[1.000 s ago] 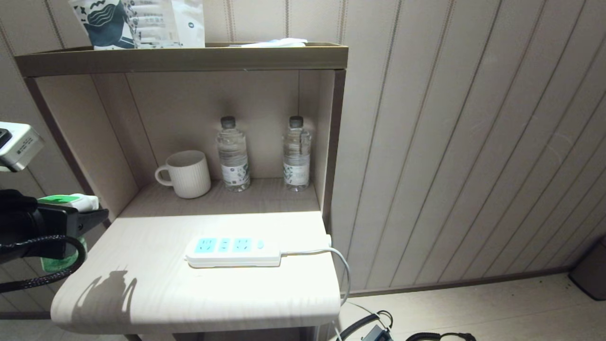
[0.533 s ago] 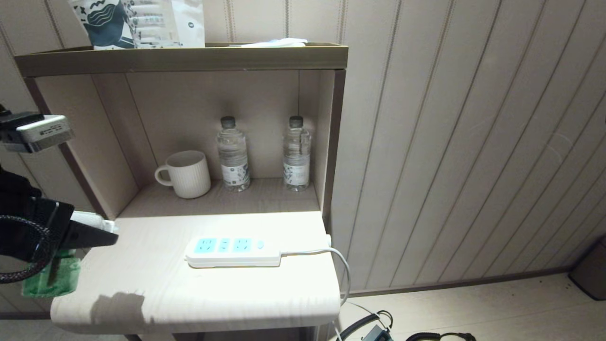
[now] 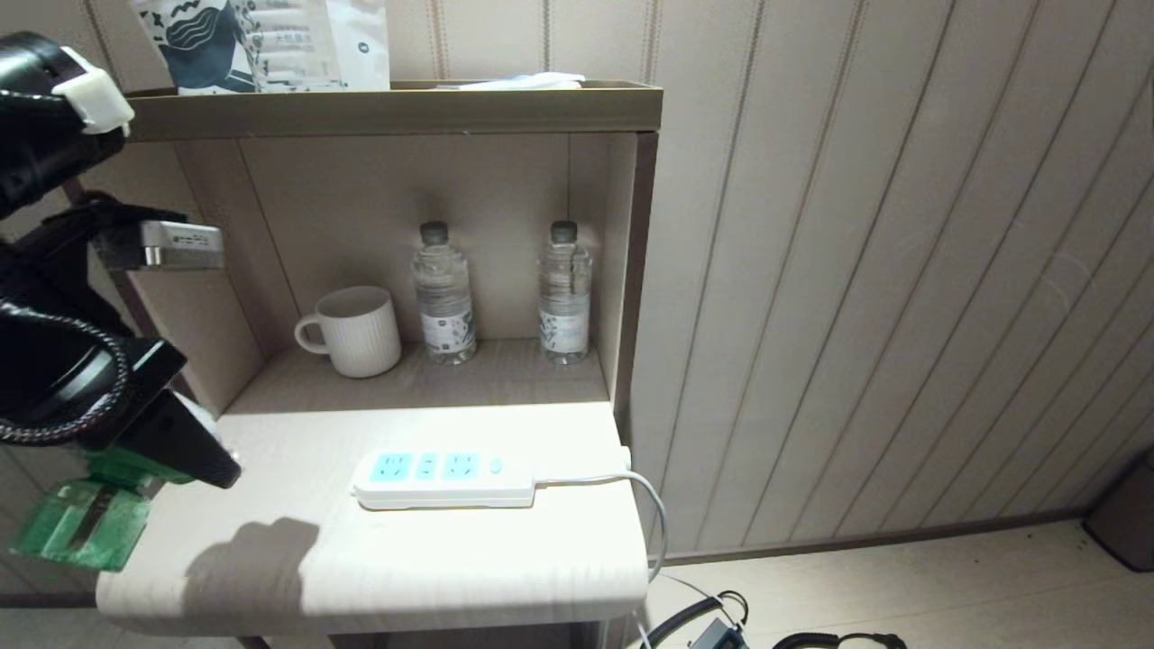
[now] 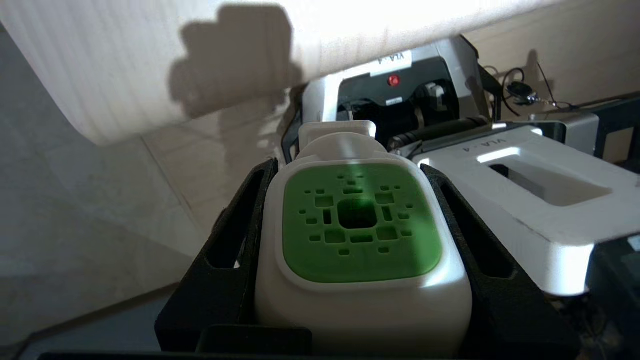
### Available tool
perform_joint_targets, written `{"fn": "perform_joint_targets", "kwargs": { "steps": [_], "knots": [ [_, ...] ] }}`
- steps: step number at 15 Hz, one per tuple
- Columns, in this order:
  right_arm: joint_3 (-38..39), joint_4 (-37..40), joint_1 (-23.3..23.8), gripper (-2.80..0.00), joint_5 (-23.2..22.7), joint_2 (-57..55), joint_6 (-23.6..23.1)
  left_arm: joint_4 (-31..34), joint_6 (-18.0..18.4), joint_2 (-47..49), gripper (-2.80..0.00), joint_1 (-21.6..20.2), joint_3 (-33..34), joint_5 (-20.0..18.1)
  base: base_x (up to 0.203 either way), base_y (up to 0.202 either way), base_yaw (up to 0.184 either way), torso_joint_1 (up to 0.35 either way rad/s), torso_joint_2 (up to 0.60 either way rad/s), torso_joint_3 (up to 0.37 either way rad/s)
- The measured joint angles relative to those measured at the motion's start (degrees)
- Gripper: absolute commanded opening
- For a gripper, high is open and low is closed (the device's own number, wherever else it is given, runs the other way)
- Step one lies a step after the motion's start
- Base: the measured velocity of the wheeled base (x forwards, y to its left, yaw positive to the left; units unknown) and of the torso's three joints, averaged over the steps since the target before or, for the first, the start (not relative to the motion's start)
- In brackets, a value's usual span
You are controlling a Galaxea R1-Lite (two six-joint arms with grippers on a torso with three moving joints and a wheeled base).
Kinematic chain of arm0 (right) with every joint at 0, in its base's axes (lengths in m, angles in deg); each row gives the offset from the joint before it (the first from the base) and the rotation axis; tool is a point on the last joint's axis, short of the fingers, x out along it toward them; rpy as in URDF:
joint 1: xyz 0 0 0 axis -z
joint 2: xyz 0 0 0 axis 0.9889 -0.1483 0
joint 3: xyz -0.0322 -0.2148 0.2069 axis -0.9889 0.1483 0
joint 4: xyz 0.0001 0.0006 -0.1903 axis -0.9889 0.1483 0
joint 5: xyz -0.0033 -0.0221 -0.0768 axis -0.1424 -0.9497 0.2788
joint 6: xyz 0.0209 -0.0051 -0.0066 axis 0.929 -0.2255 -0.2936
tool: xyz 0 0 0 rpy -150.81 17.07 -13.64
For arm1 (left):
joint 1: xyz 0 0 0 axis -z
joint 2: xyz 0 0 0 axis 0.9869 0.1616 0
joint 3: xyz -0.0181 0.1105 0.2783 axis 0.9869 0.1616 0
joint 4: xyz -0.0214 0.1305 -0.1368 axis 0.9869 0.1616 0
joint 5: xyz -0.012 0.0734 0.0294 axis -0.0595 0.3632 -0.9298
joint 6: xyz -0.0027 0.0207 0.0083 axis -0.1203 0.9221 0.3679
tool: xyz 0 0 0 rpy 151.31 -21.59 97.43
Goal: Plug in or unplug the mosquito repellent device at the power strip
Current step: Insert the plug into the socket
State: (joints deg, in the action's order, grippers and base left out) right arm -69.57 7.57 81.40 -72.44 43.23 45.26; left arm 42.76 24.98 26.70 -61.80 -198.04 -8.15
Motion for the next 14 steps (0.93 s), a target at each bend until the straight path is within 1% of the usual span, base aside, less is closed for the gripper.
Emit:
{"fn": "perform_joint_targets", "kwargs": {
  "steps": [2,3,6,8,9,12,14],
  "knots": [
    [0.00,0.01,0.00,-2.80,0.00,0.00,-0.02,0.16,-2.29,2.86,-2.80,2.78,-1.77,1.94,0.000,0.000,0.000,0.000,0.00,0.000],
    [0.00,0.02,0.00,-2.80,0.00,0.00,0.00,0.21,-3.47,3.84,-2.80,4.02,-2.08,2.09,0.000,0.000,0.000,0.000,0.00,0.000],
    [0.00,0.02,0.00,-2.80,0.00,0.00,0.00,0.26,-4.84,6.08,-2.80,7.02,-2.33,1.93,0.000,0.000,0.000,0.000,0.00,0.000],
    [0.00,0.02,0.00,-2.80,0.00,0.00,0.00,-1.20,-7.70,7.87,-2.80,9.03,-2.33,1.88,0.000,0.000,0.000,0.000,0.00,0.000],
    [0.00,0.01,0.00,-2.80,0.00,0.00,0.00,-1.90,-8.49,8.57,-2.80,9.59,-2.33,1.70,0.000,0.000,0.000,0.000,0.00,0.000],
    [0.00,0.02,0.00,-2.80,0.00,0.00,0.00,-3.26,-8.83,9.62,-2.80,10.06,-2.38,1.47,0.000,0.000,0.000,0.000,0.00,0.000],
    [0.00,0.00,0.00,-2.80,0.00,0.00,0.00,-4.42,-9.68,9.94,-2.80,10.59,-2.38,1.47,0.000,0.000,0.000,0.000,0.00,0.000]
  ]
}}
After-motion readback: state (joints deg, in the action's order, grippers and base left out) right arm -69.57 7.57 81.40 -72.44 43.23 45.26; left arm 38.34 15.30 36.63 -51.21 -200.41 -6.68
